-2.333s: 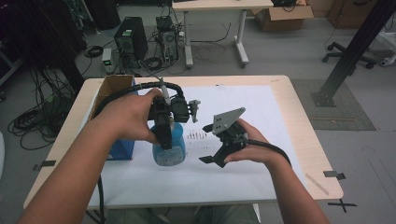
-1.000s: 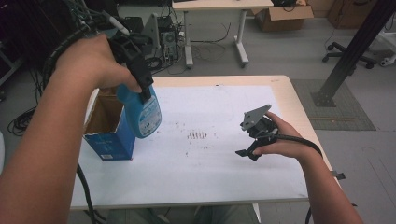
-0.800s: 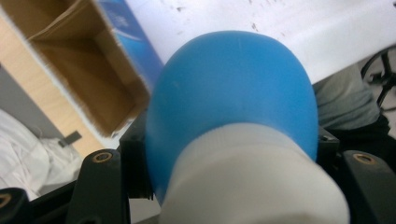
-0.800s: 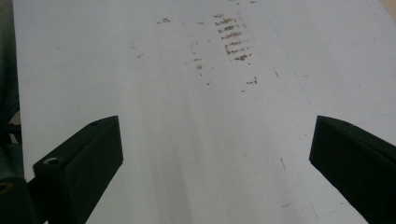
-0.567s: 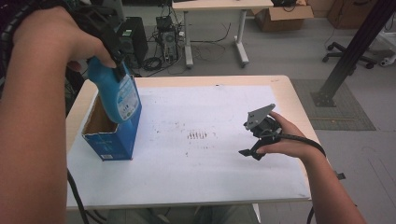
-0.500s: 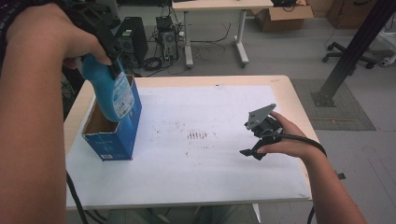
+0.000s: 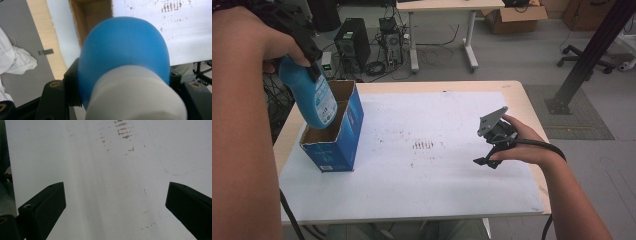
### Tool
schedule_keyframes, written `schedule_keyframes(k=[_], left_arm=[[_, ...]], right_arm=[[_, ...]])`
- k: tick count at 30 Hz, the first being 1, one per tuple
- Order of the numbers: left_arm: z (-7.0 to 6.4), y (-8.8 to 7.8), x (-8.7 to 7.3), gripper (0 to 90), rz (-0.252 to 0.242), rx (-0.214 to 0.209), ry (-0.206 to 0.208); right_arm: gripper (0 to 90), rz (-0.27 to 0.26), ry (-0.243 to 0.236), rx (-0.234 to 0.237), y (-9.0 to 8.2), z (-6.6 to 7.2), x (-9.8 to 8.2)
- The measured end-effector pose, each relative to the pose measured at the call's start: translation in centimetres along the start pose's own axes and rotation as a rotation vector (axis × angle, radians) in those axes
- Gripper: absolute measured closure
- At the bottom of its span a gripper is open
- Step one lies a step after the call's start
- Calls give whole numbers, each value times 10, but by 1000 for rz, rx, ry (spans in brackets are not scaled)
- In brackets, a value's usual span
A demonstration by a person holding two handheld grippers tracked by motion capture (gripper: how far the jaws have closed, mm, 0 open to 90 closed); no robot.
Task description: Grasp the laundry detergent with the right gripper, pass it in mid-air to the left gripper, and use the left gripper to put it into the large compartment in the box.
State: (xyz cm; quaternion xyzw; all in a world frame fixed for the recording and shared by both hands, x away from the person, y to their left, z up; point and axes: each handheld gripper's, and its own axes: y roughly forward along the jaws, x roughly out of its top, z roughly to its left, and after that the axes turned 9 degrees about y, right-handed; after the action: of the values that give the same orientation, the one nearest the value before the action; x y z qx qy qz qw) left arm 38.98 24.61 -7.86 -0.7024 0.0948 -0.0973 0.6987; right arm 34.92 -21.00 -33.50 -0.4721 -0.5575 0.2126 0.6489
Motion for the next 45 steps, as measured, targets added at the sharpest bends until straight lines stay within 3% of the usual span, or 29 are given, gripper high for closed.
schedule_keyframes(k=[13, 24, 39, 45], left_arm=[[21, 20, 9, 380, 2, -12, -52], [37, 44, 18, 380, -6, -8, -61], [45, 80, 25, 380, -2, -16, -70], [45, 97, 29, 380, 1, -21, -69]], right_arm=[[31, 32, 7, 3, -1, -1, 0], [32, 39, 13, 7, 3, -1, 2], [32, 26, 22, 18, 4, -2, 5], [33, -3, 30, 32, 4, -2, 4]])
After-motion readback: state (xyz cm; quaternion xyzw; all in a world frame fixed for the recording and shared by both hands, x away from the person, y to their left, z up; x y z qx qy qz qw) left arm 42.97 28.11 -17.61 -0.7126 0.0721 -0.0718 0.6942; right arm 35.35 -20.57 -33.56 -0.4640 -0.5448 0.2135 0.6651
